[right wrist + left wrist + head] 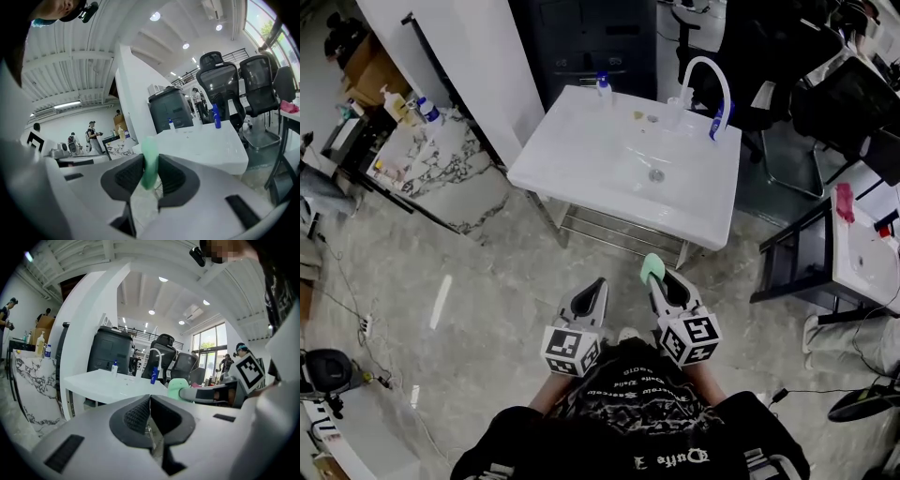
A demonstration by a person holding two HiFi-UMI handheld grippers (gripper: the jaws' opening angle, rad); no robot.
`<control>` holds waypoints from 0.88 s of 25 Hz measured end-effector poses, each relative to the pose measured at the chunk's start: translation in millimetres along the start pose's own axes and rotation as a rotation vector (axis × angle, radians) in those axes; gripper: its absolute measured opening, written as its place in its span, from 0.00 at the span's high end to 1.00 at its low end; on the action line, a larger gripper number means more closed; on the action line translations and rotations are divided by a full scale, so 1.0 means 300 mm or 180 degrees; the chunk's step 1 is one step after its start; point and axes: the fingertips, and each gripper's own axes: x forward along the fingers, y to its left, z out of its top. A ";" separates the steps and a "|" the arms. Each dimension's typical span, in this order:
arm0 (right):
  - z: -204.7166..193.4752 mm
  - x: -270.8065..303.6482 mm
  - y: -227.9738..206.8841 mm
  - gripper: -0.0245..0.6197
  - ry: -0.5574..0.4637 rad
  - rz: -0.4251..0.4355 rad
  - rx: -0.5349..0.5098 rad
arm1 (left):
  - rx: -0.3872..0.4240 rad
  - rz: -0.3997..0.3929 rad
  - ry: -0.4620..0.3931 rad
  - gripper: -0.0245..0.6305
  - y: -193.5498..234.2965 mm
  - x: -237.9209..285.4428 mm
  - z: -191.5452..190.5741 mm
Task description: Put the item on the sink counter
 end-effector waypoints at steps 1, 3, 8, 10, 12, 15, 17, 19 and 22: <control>0.002 0.009 -0.011 0.81 0.0003 0.0013 -0.0014 | 0.0003 0.0006 0.0009 0.95 -0.002 0.016 -0.003; 0.002 0.022 -0.030 0.81 0.0016 0.0027 -0.0032 | 0.0010 0.0008 0.0042 0.95 -0.010 0.044 -0.013; 0.003 0.043 -0.071 0.81 0.0044 0.0014 -0.0009 | -0.0027 0.0041 0.0043 0.95 -0.006 0.087 -0.009; 0.004 0.050 -0.083 0.81 0.0038 -0.0007 0.0015 | -0.0033 0.0072 0.0052 0.95 0.007 0.099 -0.010; 0.002 0.061 -0.095 0.81 0.0035 -0.0037 0.0041 | -0.0033 0.0074 0.0068 0.95 0.019 0.114 -0.014; -0.001 0.081 -0.105 0.81 0.0025 -0.0099 0.0077 | -0.0024 0.0020 0.0091 0.95 0.039 0.141 -0.014; 0.001 0.103 -0.112 0.81 0.0021 -0.0140 0.0096 | -0.0020 -0.0015 0.0114 0.95 0.062 0.167 -0.012; 0.014 0.135 -0.130 0.81 0.0011 -0.0185 0.0104 | -0.0012 -0.0053 0.0124 0.95 0.087 0.205 -0.001; 0.042 0.201 -0.163 0.81 -0.0002 -0.0249 0.0111 | 0.0010 -0.0111 0.0137 0.95 0.136 0.273 0.021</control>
